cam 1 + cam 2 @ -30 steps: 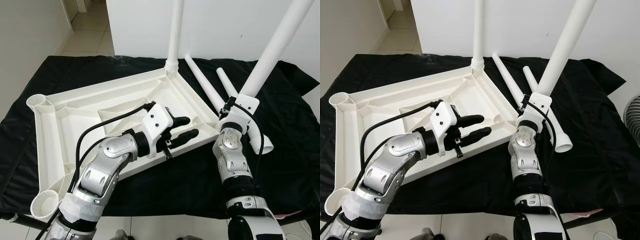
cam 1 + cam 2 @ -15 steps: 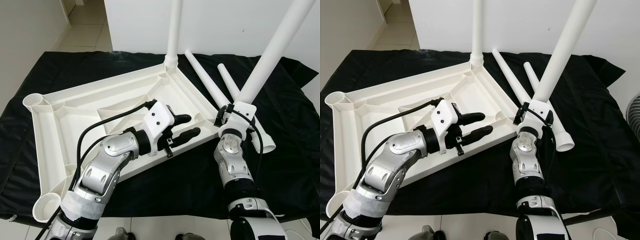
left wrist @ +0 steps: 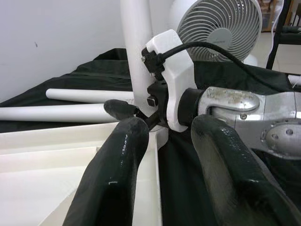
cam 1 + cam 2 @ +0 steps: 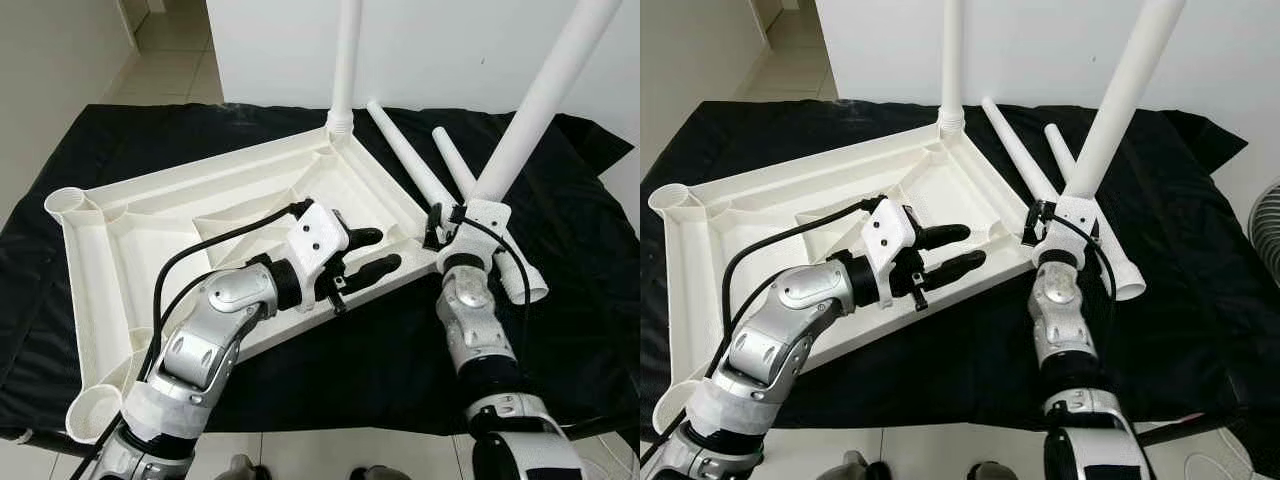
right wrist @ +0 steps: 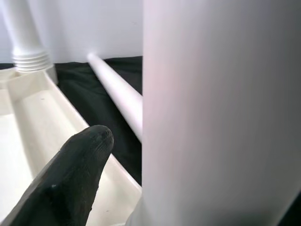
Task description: Building children table
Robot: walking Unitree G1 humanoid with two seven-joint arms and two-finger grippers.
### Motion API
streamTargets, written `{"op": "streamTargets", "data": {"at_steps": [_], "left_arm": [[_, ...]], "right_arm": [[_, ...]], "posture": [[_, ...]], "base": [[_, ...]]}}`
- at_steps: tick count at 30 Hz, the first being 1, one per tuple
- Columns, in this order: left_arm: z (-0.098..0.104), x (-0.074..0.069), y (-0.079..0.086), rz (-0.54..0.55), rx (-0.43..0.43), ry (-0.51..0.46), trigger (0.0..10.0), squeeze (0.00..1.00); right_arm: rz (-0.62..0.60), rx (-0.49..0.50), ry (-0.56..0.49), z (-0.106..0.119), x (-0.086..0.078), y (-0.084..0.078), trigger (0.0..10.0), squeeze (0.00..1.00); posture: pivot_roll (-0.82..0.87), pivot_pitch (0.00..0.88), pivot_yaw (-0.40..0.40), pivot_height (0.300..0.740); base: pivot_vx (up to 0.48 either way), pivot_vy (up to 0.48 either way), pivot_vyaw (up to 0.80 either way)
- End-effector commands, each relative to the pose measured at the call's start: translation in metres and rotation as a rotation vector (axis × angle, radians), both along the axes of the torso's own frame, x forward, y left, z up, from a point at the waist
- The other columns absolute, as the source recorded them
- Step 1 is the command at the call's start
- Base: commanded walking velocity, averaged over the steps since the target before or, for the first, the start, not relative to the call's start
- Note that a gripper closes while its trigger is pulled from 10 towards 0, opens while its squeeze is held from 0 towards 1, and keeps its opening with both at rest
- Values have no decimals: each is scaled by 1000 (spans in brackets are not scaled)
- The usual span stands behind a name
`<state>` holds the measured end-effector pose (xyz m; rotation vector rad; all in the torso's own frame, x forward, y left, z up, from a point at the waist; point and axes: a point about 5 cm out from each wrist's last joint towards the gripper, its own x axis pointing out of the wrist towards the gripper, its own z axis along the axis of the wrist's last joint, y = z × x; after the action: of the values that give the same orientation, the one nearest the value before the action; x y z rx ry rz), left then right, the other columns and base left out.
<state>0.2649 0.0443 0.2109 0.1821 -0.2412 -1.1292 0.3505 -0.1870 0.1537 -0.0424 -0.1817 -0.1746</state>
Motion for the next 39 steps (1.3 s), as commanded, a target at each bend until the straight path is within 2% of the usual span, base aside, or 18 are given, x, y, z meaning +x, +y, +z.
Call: {"op": "streamTargets", "data": {"at_steps": [1, 5, 13, 19, 33, 35, 36, 37, 39], "left_arm": [[-1, 2, 0, 37, -5, -3, 10000, 0], [-7, -1, -4, 20, 8, 14, 10000, 0], [-15, -6, -9, 0, 25, 31, 10000, 0], [-17, -9, -15, -15, 28, 39, 10000, 0], [-23, -11, -28, -8, 41, 62, 10000, 0], [-24, -12, -29, -8, 44, 62, 10000, 0], [-24, -12, -29, -8, 44, 62, 10000, 0], [-24, -12, -29, -8, 45, 62, 10000, 0], [-24, -12, -29, -9, 45, 62, 10000, 0]], "right_arm": [[41, -4, -27, 5, 0, 1, 10000, 0], [138, -59, -28, 8, -2, -6, 10000, 0], [222, -97, -22, 10, -3, -12, 10000, 0], [347, -136, -10, 13, -5, -21, 10000, 0], [489, -205, 31, 16, -7, -40, 10000, 0], [505, -217, 38, 16, -7, -43, 7490, 0], [505, -217, 38, 16, -7, -43, 7490, 0], [512, -222, 45, 16, -7, -45, 4980, 0], [523, -223, 50, 16, -7, -46, 4667, 0]], "posture": [[-109, 67, 33, 740], [-116, 70, 35, 740], [-117, 69, 37, 740], [-121, 69, 40, 740], [-133, 61, 52, 740], [-137, 60, 55, 740], [-137, 60, 55, 740], [-137, 60, 55, 740], [-137, 60, 55, 740]], "base": [[0, 0, 0], [0, 0, 0], [0, 0, 0], [0, 0, 0], [0, 0, 0], [0, 0, 0], [0, 0, 0], [0, 0, 0], [0, 0, 0]]}}
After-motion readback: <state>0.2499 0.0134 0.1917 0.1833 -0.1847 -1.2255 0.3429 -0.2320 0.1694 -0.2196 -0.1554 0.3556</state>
